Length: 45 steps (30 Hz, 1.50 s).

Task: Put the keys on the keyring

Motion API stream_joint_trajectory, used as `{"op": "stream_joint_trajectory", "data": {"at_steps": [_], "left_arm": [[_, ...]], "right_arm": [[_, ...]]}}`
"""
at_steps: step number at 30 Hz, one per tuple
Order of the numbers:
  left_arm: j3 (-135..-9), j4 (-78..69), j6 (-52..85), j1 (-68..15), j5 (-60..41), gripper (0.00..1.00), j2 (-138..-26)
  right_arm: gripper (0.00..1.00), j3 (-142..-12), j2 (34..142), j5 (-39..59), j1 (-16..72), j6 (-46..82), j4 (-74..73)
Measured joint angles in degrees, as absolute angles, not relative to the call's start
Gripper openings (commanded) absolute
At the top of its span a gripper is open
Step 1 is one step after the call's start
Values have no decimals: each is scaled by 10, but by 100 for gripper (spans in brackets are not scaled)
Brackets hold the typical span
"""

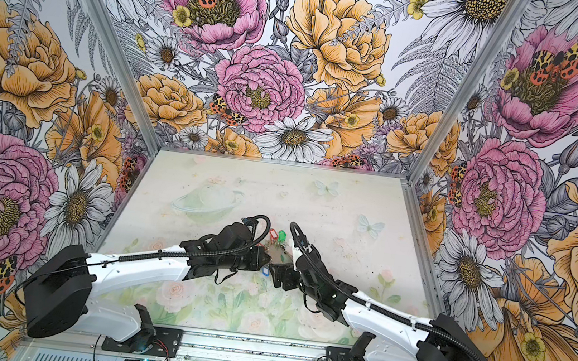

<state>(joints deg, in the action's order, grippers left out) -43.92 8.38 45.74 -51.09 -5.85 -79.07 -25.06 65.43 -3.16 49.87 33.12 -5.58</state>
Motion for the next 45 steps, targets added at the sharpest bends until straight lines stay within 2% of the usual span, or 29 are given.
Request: {"op": "stream_joint_trajectory", "data": {"at_steps": [10,17,24,29,45], "left_arm": [[-439,79,466,-511,-62,0,-791],[-439,74,466,-510,-66,0,-791],[-441,73,466,-507,-65,0,-789],[-442,75,466,-507,-65,0,-786],[-444,92,459,-504,-65,0,-768]], "right_arm": [[89,-251,663,-32,500,304,-83],[83,-269,689,-58,504,296,-70],[73,-274,678,-97,508,295,-58],[71,-274,670,-111,504,295,-59],[87,-272,646,-81,495,254,-53]]}}
